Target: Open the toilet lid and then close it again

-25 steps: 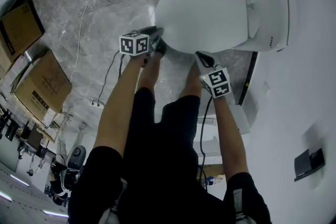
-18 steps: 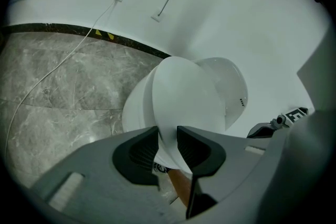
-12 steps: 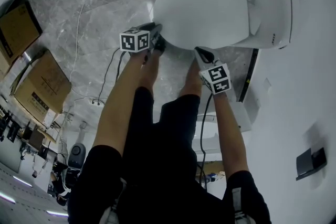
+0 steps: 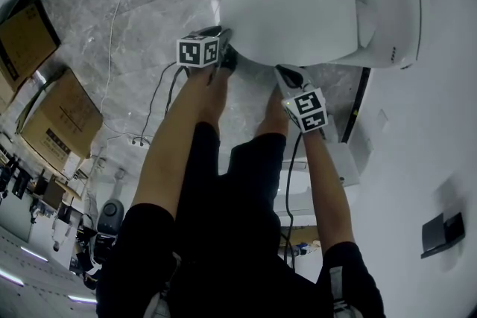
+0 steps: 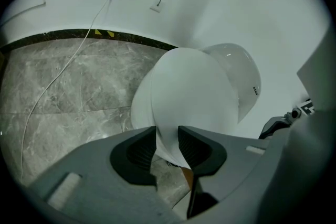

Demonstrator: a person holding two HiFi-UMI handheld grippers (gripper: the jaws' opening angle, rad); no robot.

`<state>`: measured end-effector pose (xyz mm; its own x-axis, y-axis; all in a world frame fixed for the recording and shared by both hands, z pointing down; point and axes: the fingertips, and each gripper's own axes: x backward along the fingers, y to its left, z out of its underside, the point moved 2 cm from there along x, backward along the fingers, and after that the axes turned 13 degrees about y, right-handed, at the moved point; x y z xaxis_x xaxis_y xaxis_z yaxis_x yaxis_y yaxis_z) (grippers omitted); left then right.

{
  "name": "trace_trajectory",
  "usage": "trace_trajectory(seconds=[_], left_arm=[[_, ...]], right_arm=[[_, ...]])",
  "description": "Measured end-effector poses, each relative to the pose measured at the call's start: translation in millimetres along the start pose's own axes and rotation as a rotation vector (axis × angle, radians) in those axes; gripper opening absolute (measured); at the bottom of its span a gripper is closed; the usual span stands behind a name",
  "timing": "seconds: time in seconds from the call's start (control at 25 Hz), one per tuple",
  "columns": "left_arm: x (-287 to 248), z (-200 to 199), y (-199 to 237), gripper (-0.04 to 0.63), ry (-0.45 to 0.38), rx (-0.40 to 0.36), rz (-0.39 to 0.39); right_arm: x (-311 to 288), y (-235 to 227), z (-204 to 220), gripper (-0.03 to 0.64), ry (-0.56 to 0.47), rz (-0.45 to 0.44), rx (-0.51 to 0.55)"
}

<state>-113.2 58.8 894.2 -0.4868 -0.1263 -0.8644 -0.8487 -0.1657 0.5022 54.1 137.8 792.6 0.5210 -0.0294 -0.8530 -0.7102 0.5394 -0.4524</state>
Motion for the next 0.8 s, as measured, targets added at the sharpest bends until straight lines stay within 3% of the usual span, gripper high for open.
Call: trace_trajectory(seconds=[0.44,0.68,0.8], left_arm=[[-7,2,2,0.144,0.047,0.012,-0.025],[17,6,-4,0.131,0.007,-0.04,-0.083],[34,7,-10,0.116,-0.027,-0.062,-0.071]], right_arm=[[8,-4,2,0.003,0.013,0.014,0.012],[20,4,-8,0.003,0.0,0.02,0.027],[29,12,-15,0.003,-0.007,0.02,0.041]])
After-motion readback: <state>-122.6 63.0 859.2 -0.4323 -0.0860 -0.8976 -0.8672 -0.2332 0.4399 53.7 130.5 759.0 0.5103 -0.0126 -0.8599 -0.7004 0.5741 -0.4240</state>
